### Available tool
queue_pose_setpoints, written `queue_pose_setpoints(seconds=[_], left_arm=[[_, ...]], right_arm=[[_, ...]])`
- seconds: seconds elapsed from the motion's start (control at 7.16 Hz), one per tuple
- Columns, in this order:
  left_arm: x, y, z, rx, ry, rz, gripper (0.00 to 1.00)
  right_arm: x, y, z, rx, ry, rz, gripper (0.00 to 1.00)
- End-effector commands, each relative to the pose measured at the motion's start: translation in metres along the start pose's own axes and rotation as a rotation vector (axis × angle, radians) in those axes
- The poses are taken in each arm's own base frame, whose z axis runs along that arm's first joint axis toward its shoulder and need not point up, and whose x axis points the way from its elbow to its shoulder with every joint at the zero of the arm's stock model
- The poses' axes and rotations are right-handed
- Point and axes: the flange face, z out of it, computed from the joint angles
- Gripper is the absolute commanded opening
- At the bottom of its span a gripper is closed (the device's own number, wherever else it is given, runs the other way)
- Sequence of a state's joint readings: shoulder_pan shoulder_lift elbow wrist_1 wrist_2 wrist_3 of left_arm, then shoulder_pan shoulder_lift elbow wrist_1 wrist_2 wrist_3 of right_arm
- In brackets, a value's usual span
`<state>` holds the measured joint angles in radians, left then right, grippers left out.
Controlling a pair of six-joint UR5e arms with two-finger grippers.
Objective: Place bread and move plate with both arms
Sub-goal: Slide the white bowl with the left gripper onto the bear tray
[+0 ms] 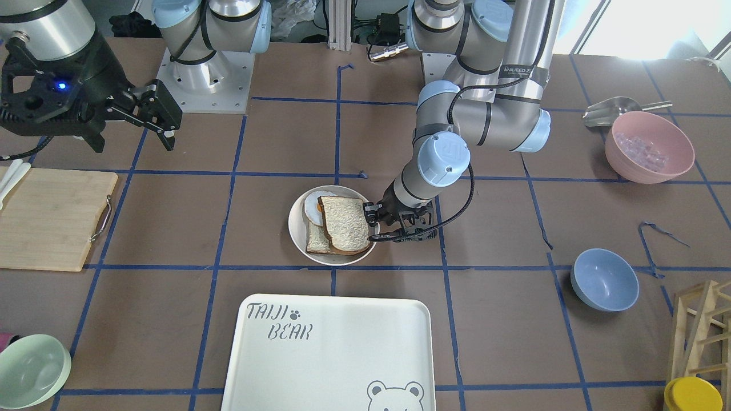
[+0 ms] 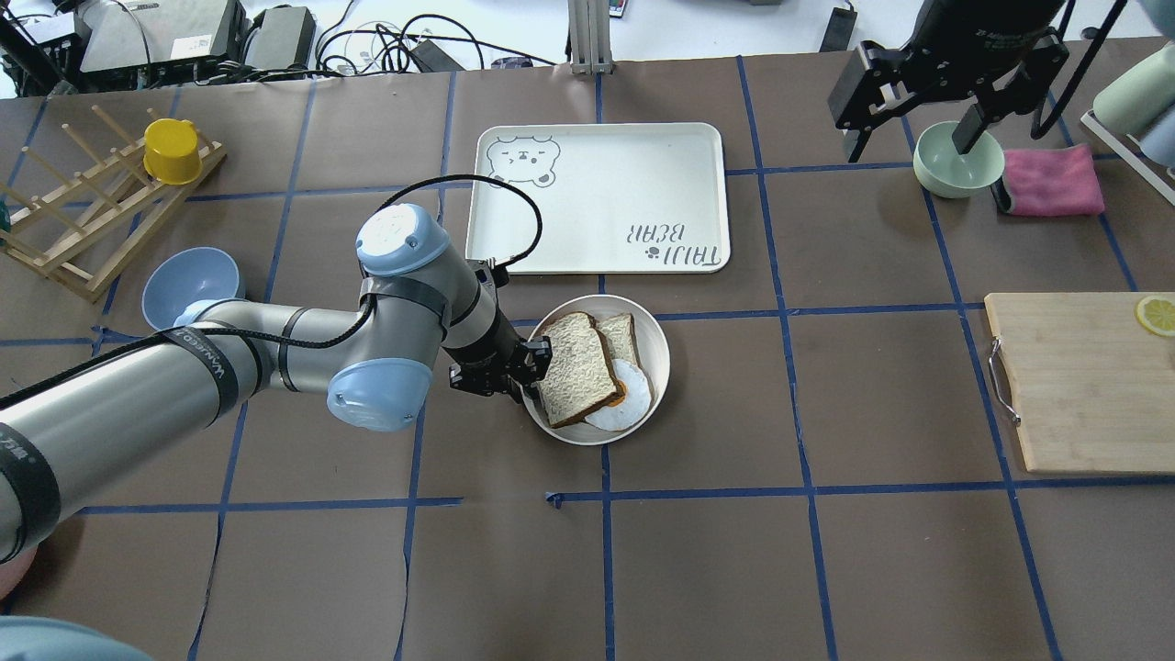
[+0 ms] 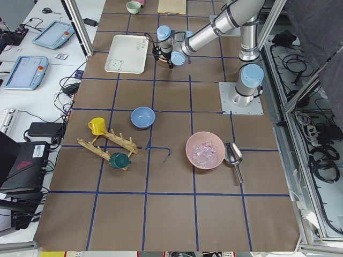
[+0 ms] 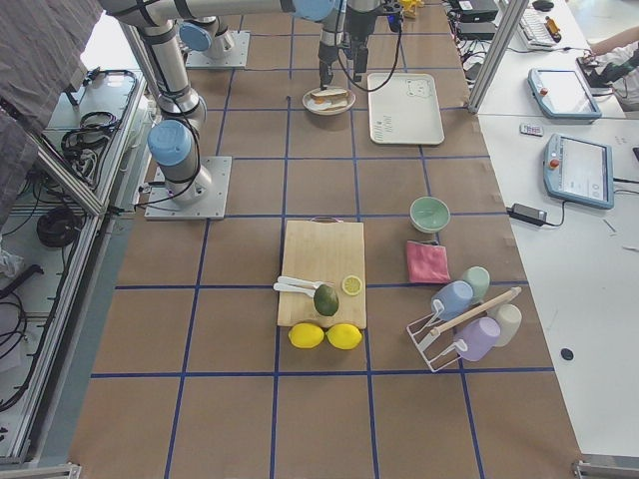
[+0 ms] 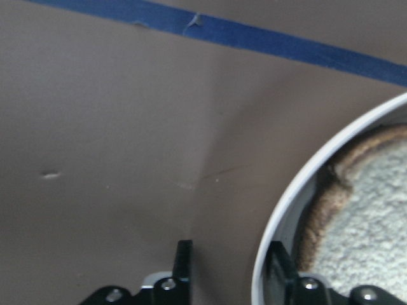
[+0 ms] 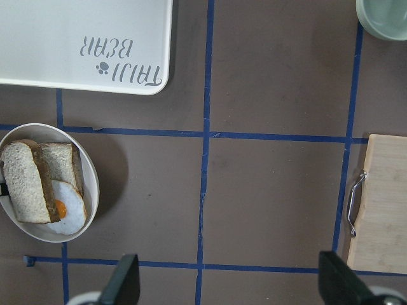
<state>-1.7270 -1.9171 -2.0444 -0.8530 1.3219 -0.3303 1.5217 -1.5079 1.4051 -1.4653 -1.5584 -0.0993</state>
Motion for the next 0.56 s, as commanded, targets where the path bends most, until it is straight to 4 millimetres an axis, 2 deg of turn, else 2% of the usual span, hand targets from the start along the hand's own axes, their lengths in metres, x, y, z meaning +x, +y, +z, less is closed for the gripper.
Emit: queue_pose_setpoints(seconds=[0.0, 0.42], left_arm=[[0.002, -0.001, -0.008, 0.018, 0.004, 0.015, 0.0], [0.007, -0.001, -0.037, 0.086, 0.031, 0.062, 0.0]], right_arm=[[0.0, 0.0, 0.0, 0.001, -0.001, -0.002, 1.0], [0.0, 0.0, 0.0, -0.003, 0.0, -0.003, 1.0]])
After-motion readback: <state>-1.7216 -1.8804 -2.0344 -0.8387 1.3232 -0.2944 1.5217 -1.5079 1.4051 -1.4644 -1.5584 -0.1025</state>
